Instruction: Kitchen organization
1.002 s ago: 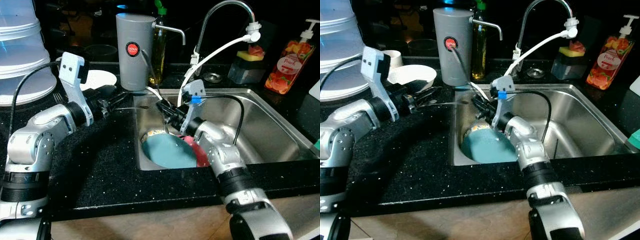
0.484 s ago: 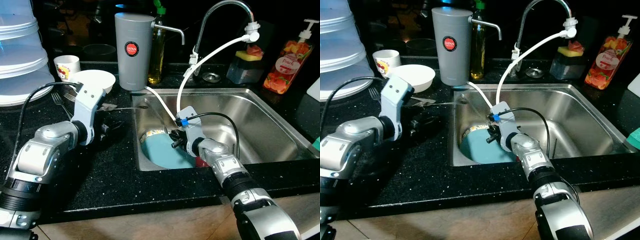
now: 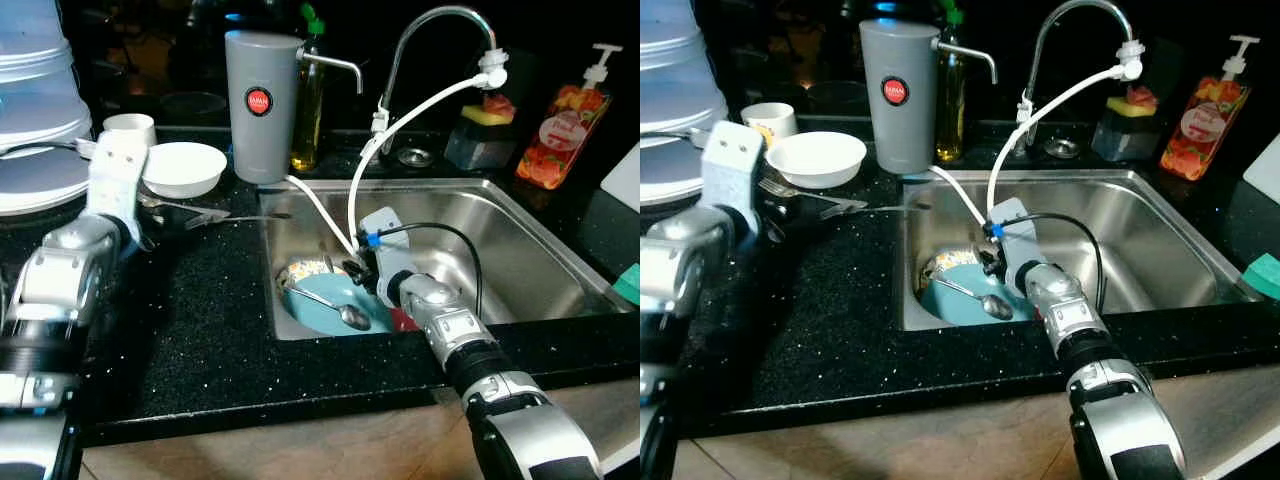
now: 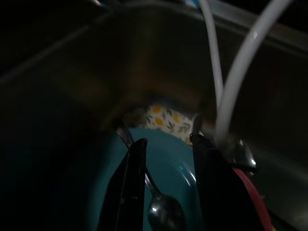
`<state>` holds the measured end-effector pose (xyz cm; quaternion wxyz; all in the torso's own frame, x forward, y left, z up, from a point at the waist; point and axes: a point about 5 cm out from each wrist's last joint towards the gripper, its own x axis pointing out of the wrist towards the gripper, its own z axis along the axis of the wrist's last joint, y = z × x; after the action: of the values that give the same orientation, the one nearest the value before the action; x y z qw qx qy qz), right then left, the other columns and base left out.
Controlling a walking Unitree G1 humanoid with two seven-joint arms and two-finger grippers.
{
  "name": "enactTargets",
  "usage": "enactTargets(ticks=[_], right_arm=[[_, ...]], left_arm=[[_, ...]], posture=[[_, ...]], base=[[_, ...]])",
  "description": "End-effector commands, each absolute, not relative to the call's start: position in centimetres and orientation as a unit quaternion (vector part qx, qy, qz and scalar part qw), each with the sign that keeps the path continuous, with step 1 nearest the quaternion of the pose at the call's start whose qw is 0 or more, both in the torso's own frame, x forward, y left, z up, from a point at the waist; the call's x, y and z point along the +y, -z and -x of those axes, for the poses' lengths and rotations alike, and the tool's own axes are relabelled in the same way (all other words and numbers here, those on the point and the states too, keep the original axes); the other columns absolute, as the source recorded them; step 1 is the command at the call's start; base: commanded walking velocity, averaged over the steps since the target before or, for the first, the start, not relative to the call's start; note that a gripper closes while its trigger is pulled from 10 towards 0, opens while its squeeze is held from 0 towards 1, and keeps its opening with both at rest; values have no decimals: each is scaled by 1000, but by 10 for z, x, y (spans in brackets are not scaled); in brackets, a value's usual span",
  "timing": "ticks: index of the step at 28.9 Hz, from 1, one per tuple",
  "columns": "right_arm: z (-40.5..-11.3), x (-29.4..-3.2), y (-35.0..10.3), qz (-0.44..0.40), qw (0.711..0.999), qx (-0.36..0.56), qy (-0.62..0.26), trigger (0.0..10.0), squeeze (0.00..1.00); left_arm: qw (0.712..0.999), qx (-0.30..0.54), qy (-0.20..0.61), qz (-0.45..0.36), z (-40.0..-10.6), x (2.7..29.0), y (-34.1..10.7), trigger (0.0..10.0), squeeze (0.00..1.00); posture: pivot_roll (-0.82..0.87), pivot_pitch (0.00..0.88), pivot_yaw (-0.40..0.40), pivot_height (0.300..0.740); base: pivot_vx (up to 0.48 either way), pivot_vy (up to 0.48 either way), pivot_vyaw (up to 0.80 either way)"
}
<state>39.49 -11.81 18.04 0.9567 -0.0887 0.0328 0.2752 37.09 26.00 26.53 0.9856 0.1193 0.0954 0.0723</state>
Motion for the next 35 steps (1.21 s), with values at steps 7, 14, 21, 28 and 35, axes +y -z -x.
enactTargets(ticks=[7, 14, 21, 28, 35], right_arm=[[-371, -73, -204, -19, 885, -44, -463, 10000, 0], [-358, -58, -226, -96, 840, -79, -528, 10000, 0], [-347, -52, -239, -114, 814, -104, -559, 10000, 0], [-344, -52, -242, -105, 812, -102, -565, 10000, 0], [-343, -55, -245, -116, 810, -104, -565, 10000, 0]], left_arm=[[974, 159, -119, -107, -380, 281, -235, 10000, 1000], [972, 164, -116, -119, -386, 282, -227, 10000, 1000], [972, 179, -108, -111, -390, 286, -219, 10000, 0], [976, 202, -80, -6, -391, 280, -212, 4000, 0], [975, 201, -89, 36, -391, 282, -212, 0, 0]], posture=[[87, 58, -69, 740], [86, 79, -63, 740], [89, 84, -65, 740], [87, 84, -60, 740], [89, 85, -59, 740]], base=[[0, 0, 0], [0, 0, 0], [0, 0, 0], [0, 0, 0], [0, 0, 0]])
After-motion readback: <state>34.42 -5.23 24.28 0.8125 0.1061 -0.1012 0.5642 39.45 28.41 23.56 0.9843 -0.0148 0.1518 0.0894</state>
